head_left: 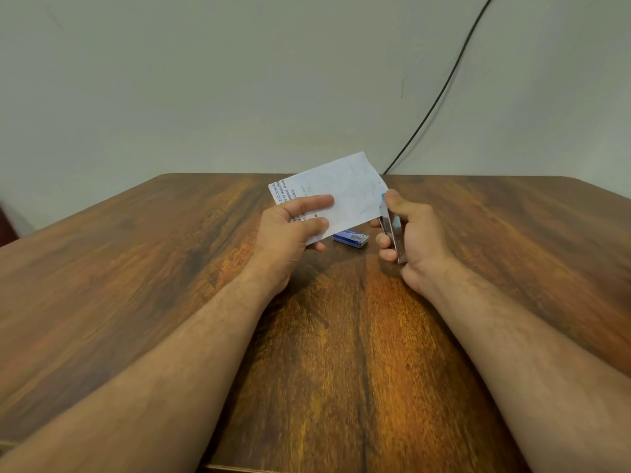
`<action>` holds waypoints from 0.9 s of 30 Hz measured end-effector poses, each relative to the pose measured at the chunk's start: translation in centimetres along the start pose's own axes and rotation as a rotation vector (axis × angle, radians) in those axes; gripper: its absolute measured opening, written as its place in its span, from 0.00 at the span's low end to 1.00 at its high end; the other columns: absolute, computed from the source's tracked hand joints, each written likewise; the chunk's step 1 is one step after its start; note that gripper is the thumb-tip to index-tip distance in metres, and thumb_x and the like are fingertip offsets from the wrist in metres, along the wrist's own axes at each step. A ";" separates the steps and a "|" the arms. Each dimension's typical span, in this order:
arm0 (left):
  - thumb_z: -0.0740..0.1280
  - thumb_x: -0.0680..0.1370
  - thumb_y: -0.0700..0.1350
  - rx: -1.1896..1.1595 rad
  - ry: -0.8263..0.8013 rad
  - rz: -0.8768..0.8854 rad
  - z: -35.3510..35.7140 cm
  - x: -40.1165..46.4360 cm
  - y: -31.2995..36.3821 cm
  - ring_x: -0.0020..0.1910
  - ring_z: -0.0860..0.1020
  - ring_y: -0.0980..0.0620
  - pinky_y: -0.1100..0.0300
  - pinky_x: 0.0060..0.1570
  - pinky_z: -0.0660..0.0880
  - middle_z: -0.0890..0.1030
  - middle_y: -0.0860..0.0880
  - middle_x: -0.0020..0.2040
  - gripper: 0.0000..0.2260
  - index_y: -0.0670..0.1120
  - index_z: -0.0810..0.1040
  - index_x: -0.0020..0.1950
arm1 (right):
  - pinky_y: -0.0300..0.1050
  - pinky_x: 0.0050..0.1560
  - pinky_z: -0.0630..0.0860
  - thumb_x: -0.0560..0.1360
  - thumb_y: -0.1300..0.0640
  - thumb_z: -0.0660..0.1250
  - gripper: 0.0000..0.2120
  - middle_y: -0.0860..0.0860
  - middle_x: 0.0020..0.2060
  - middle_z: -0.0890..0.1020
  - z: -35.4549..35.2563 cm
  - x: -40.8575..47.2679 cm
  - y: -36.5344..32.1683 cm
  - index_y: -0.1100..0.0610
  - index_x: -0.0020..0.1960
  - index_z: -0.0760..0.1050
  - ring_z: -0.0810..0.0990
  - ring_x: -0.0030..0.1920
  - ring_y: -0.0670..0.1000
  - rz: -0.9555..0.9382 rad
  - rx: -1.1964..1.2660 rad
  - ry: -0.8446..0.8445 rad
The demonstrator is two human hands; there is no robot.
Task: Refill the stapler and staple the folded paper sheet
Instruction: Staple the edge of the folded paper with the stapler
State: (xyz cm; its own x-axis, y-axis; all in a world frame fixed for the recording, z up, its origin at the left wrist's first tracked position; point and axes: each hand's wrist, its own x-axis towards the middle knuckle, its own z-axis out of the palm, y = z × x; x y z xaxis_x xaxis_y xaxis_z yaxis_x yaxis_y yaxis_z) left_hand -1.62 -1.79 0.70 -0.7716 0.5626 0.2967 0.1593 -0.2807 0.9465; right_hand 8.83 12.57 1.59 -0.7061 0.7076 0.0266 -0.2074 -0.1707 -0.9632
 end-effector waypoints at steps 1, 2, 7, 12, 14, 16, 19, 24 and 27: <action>0.69 0.76 0.30 0.003 0.000 -0.005 0.0 -0.1 0.1 0.56 0.80 0.45 0.64 0.32 0.77 0.75 0.48 0.69 0.16 0.49 0.88 0.53 | 0.38 0.19 0.63 0.77 0.45 0.69 0.16 0.54 0.38 0.79 -0.2 0.0 -0.1 0.59 0.50 0.80 0.71 0.25 0.47 0.002 0.024 -0.006; 0.68 0.76 0.30 0.005 0.000 -0.010 0.0 -0.2 0.2 0.55 0.79 0.45 0.64 0.32 0.77 0.74 0.48 0.68 0.16 0.48 0.87 0.53 | 0.38 0.20 0.63 0.76 0.44 0.69 0.18 0.53 0.37 0.78 -0.3 0.0 -0.2 0.59 0.52 0.81 0.71 0.25 0.47 0.010 0.042 -0.012; 0.67 0.75 0.27 0.014 0.017 -0.007 0.2 -0.1 0.4 0.43 0.78 0.50 0.61 0.29 0.75 0.77 0.45 0.63 0.20 0.46 0.85 0.59 | 0.38 0.20 0.64 0.71 0.51 0.78 0.23 0.50 0.35 0.79 -0.2 -0.3 -0.4 0.59 0.61 0.77 0.70 0.25 0.45 0.019 0.025 0.004; 0.69 0.72 0.29 0.152 0.103 0.062 -0.1 0.2 -0.5 0.57 0.77 0.50 0.56 0.49 0.80 0.73 0.52 0.62 0.34 0.56 0.72 0.72 | 0.39 0.23 0.63 0.75 0.65 0.72 0.09 0.51 0.32 0.76 -0.1 -0.7 -0.2 0.54 0.49 0.75 0.67 0.26 0.44 0.016 -0.087 0.024; 0.72 0.71 0.37 0.245 0.186 0.068 -0.7 0.5 -1.1 0.63 0.76 0.49 0.50 0.59 0.80 0.72 0.49 0.67 0.36 0.59 0.66 0.75 | 0.41 0.25 0.62 0.75 0.65 0.70 0.07 0.51 0.32 0.74 -0.2 -0.7 -0.1 0.56 0.48 0.74 0.66 0.26 0.44 0.043 -0.088 0.015; 0.73 0.73 0.41 0.283 0.243 0.038 -1.0 0.6 -1.2 0.61 0.78 0.48 0.48 0.59 0.81 0.72 0.47 0.68 0.36 0.59 0.63 0.77 | 0.40 0.25 0.63 0.76 0.65 0.69 0.08 0.52 0.34 0.74 -0.2 -0.9 0.1 0.54 0.49 0.75 0.67 0.26 0.44 0.051 -0.093 -0.019; 0.71 0.78 0.39 0.259 0.244 -0.028 -1.0 0.8 -1.0 0.52 0.80 0.55 0.57 0.46 0.80 0.75 0.51 0.62 0.33 0.54 0.62 0.80 | 0.39 0.25 0.64 0.76 0.66 0.68 0.19 0.54 0.38 0.76 -0.1 -0.8 0.5 0.53 0.64 0.74 0.68 0.26 0.45 0.037 -0.149 -0.071; 0.71 0.78 0.45 0.298 0.271 -0.104 -0.6 0.9 -1.1 0.49 0.84 0.51 0.51 0.48 0.83 0.82 0.51 0.59 0.18 0.51 0.78 0.68 | 0.37 0.23 0.65 0.76 0.67 0.68 0.29 0.55 0.39 0.77 -0.6 -0.3 0.6 0.61 0.75 0.66 0.68 0.27 0.45 0.058 -0.133 -0.093; 0.72 0.74 0.49 0.267 0.324 -0.100 -0.5 0.5 -1.0 0.46 0.86 0.47 0.43 0.50 0.84 0.87 0.50 0.48 0.07 0.52 0.86 0.50 | 0.38 0.24 0.64 0.76 0.68 0.67 0.18 0.55 0.40 0.77 -0.7 -0.3 0.6 0.57 0.64 0.71 0.69 0.27 0.45 0.065 -0.106 -0.104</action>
State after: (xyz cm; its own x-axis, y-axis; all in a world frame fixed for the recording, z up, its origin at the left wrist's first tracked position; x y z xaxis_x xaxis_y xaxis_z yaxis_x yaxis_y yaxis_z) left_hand -2.47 -1.62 -0.17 -0.9380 0.2921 0.1867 0.1946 -0.0022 0.9809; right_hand 9.41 12.68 0.87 -0.7833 0.6215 -0.0144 -0.0904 -0.1368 -0.9865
